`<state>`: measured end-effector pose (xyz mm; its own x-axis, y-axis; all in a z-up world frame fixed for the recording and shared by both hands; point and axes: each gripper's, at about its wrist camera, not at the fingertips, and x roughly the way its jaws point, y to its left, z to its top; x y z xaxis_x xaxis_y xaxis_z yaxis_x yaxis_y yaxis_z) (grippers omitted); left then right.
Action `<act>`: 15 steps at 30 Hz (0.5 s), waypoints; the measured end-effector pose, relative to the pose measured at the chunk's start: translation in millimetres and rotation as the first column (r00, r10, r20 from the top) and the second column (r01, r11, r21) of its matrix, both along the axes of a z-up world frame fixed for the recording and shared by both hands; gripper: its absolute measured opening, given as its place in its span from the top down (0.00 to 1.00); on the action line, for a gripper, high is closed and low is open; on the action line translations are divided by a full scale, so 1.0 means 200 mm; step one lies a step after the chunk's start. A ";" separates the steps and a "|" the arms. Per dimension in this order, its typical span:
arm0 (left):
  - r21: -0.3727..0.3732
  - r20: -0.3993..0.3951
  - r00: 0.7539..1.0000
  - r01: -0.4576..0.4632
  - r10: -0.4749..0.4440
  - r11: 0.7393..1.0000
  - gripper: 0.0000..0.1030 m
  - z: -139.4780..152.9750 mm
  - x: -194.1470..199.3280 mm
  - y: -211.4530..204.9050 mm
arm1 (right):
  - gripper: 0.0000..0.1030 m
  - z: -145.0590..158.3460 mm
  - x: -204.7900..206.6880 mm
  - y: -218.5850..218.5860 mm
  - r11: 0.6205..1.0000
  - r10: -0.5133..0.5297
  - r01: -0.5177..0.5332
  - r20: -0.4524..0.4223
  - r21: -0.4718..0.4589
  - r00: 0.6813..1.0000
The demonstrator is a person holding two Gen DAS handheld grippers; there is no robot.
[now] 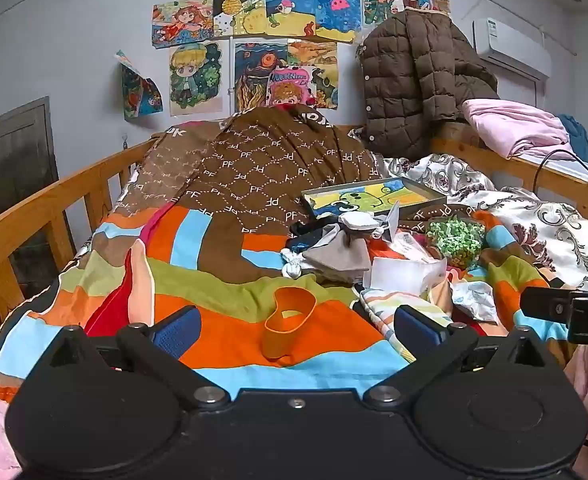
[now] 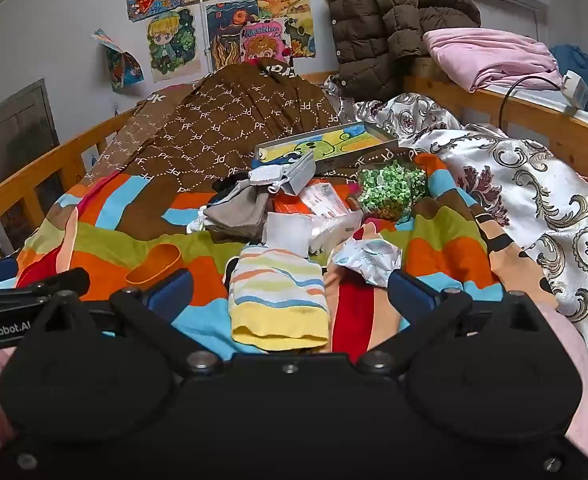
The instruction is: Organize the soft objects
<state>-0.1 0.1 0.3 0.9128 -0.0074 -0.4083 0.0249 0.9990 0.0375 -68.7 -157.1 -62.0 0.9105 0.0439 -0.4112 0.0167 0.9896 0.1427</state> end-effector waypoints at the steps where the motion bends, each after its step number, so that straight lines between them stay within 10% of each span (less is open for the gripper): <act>1: -0.001 -0.001 1.000 0.001 -0.001 1.000 0.01 0.00 0.00 0.00 | 0.00 0.00 0.00 0.00 1.000 0.000 0.000 0.000 -0.002 1.000; 15: -0.003 0.000 1.000 -0.003 0.003 1.000 0.01 0.00 0.00 0.00 | 0.00 0.00 0.00 0.00 1.000 0.002 -0.002 0.001 -0.001 1.000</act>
